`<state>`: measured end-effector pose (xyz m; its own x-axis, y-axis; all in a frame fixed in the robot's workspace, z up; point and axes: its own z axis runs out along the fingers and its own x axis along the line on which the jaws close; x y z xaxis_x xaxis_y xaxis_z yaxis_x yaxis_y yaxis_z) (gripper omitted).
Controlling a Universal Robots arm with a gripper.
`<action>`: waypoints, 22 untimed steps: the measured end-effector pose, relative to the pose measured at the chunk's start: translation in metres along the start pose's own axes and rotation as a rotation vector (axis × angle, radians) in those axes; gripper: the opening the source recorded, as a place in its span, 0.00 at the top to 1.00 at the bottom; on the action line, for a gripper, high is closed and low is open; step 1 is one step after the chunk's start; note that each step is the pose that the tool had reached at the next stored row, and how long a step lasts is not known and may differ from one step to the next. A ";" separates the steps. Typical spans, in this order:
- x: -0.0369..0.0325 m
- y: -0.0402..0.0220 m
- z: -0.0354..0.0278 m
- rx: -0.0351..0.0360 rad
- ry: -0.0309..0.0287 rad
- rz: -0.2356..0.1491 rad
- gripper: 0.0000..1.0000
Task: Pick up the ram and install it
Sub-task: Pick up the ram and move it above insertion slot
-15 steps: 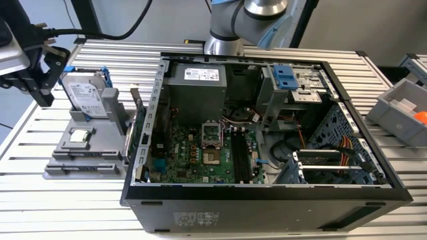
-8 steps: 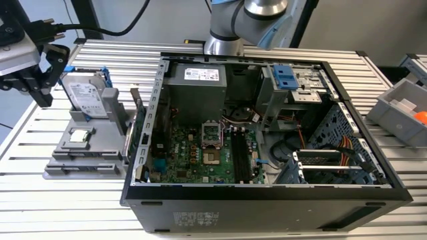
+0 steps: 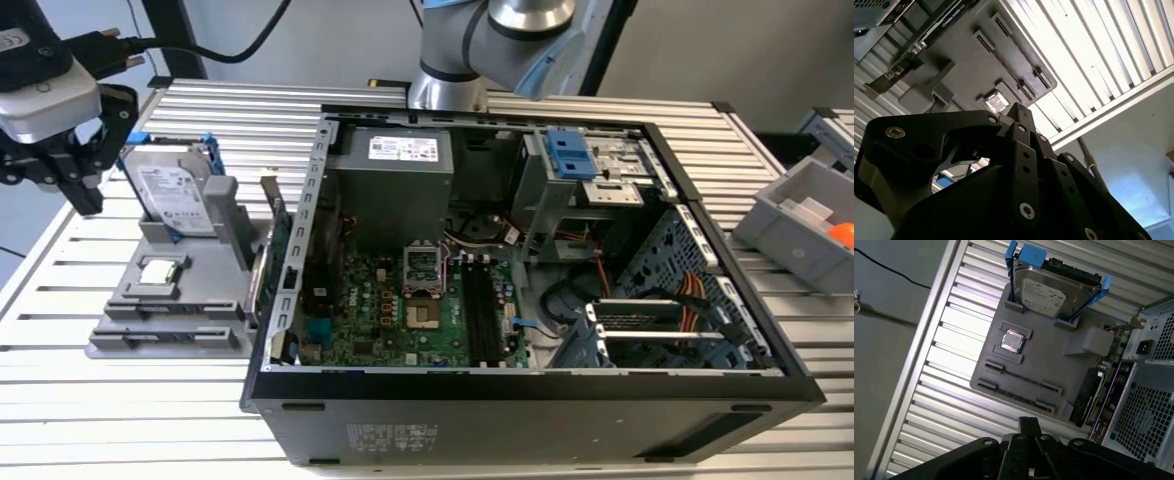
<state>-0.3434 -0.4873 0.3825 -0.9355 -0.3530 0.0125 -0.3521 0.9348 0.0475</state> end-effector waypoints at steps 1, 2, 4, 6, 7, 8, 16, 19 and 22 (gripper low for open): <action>0.0000 0.0000 0.0000 0.0002 0.0008 -0.018 1.00; 0.0000 0.0000 0.0000 0.0005 0.0017 -0.036 1.00; 0.0000 0.0000 0.0000 0.0009 0.0034 -0.072 1.00; 0.0000 0.0000 0.0000 0.0013 0.0051 -0.107 1.00; 0.0000 0.0000 0.0000 0.0015 0.0059 -0.126 1.00; 0.0000 0.0000 0.0000 0.0018 0.0069 -0.144 1.00; 0.0000 0.0000 0.0001 0.0034 0.0126 -0.271 1.00; 0.0000 0.0000 -0.0001 0.0048 0.0133 -0.310 1.00; 0.0000 0.0001 0.0000 0.0073 0.0115 -0.353 1.00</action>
<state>-0.3434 -0.4873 0.3825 -0.7559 -0.6547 0.0079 -0.6538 0.7554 0.0437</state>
